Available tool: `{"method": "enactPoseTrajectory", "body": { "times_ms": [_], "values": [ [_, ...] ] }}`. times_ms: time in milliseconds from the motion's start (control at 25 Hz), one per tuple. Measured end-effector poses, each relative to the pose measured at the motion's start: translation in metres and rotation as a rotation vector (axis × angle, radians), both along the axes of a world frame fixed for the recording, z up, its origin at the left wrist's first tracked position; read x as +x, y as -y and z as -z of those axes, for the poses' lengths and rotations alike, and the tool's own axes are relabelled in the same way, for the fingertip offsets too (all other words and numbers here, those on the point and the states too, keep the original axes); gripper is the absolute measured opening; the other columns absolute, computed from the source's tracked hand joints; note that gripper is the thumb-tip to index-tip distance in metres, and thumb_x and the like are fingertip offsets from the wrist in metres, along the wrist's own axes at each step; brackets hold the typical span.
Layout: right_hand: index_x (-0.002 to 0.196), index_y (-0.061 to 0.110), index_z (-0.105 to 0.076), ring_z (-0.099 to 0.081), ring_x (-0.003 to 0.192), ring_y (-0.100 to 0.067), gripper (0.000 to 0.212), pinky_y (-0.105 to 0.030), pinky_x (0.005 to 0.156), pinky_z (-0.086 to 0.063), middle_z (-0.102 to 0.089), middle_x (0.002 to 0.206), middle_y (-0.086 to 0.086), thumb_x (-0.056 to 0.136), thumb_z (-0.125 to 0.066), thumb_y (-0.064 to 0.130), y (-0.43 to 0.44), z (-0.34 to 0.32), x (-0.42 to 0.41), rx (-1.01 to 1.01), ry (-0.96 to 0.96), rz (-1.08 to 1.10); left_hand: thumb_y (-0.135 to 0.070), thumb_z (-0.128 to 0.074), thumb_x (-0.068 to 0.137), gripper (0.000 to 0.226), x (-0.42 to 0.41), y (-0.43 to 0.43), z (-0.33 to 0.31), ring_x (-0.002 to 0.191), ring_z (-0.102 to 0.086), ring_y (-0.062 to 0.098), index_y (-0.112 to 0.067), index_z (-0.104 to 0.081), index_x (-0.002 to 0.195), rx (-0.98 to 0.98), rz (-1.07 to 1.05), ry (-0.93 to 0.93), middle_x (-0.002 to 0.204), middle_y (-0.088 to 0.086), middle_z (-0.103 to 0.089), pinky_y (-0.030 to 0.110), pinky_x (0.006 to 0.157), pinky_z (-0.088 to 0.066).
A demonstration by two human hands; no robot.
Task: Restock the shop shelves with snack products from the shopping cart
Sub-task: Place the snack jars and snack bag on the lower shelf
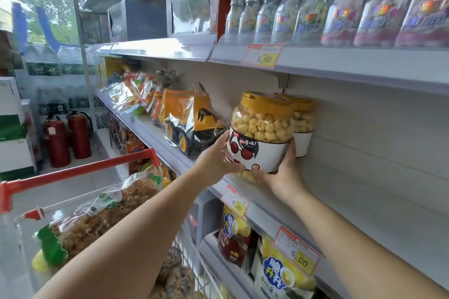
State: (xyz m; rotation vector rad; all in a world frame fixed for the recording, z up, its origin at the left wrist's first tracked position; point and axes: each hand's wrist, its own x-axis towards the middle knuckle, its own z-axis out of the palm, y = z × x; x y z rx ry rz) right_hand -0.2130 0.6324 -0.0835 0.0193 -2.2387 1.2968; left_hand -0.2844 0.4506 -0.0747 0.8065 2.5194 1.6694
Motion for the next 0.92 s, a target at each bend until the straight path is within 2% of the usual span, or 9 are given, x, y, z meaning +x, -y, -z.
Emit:
{"method": "enactPoseTrajectory", "body": {
  "times_ms": [80,200,320,440,600,680,800,840,920],
  "values": [
    [0.153,0.028,0.008,-0.036,0.138,-0.02,0.128,-0.043,0.111,-0.038,-0.029,0.156,0.001,0.069,-0.087,0.026,0.003,0.004,-0.002,0.032,0.0,0.029,-0.032,-0.09,0.063,0.11,0.0,-0.001,0.003,0.116,-0.062,0.017,-0.05,-0.023,0.148,-0.082,-0.038,-0.044,0.126,-0.011,-0.066,0.046,0.101,-0.051],
    [0.152,0.036,0.006,-0.038,0.138,-0.023,0.123,-0.048,0.109,-0.04,-0.029,0.156,0.003,0.07,-0.086,0.031,0.0,0.009,-0.002,0.079,0.028,0.047,-0.03,-0.087,0.073,0.108,0.002,-0.001,0.006,0.113,-0.064,0.018,-0.044,-0.016,0.153,-0.171,-0.078,-0.088,0.128,-0.01,-0.066,0.043,0.1,-0.052],
    [0.15,0.04,0.015,-0.037,0.139,-0.025,0.119,-0.048,0.108,-0.04,-0.025,0.159,0.005,0.077,-0.079,0.038,-0.002,0.01,0.002,0.137,0.101,0.038,-0.026,-0.086,0.075,0.1,0.0,-0.001,0.006,0.115,-0.062,0.019,-0.038,-0.022,0.152,-0.202,-0.077,-0.074,0.128,-0.006,-0.065,0.044,0.101,-0.051],
    [0.15,0.038,0.018,-0.037,0.139,-0.027,0.11,-0.046,0.11,-0.038,-0.021,0.161,0.005,0.085,-0.071,0.041,-0.01,0.0,0.006,0.162,0.219,0.019,-0.026,-0.081,0.082,0.082,0.007,-0.003,-0.002,0.122,-0.058,0.022,-0.027,-0.035,0.149,-0.243,-0.124,-0.044,0.133,0.0,-0.062,0.042,0.105,-0.048],
    [0.155,0.03,-0.007,-0.039,0.138,-0.025,0.083,-0.039,0.111,-0.035,-0.033,0.155,0.005,0.092,-0.059,0.039,-0.013,-0.011,0.026,0.124,0.354,-0.014,-0.031,-0.068,0.093,0.079,0.041,0.019,-0.011,0.139,-0.043,0.022,-0.019,-0.023,0.157,-0.368,-0.199,-0.095,0.154,0.005,-0.043,0.035,0.113,-0.038],
    [0.15,0.021,-0.027,-0.043,0.132,-0.025,0.063,-0.033,0.103,-0.038,-0.041,0.146,0.002,0.095,-0.055,0.033,-0.003,-0.022,0.042,0.175,0.341,0.066,-0.034,-0.063,0.096,0.068,0.06,0.043,-0.009,0.136,-0.048,0.021,-0.024,-0.03,0.155,-0.413,-0.246,-0.113,0.152,0.004,-0.045,0.034,0.111,-0.041],
    [0.143,0.013,-0.041,-0.04,0.132,-0.025,0.047,-0.031,0.103,-0.035,-0.039,0.144,-0.009,0.097,-0.05,0.021,0.034,-0.022,0.079,0.344,0.083,0.195,-0.033,-0.06,0.098,0.049,0.088,0.088,0.01,0.124,-0.058,0.018,-0.028,-0.048,0.145,-0.48,-0.301,-0.125,0.146,-0.002,-0.052,0.034,0.104,-0.046],
    [0.14,0.011,-0.045,-0.039,0.131,-0.023,0.043,-0.028,0.103,-0.032,-0.04,0.142,-0.009,0.097,-0.05,0.016,0.05,-0.015,0.091,0.36,-0.016,0.155,-0.03,-0.059,0.099,0.044,0.096,0.104,0.02,0.123,-0.057,0.018,-0.027,-0.053,0.142,-0.499,-0.315,-0.153,0.144,-0.005,-0.053,0.033,0.104,-0.046],
    [0.135,0.012,-0.049,-0.041,0.129,-0.022,0.038,-0.022,0.1,-0.031,-0.041,0.139,-0.008,0.097,-0.049,0.013,0.084,0.017,0.102,0.379,-0.014,-0.003,-0.024,-0.059,0.098,0.038,0.111,0.14,0.047,0.129,-0.053,0.017,-0.024,-0.059,0.136,-0.511,-0.376,-0.234,0.142,-0.004,-0.055,0.028,0.109,-0.04]
  ]
}}
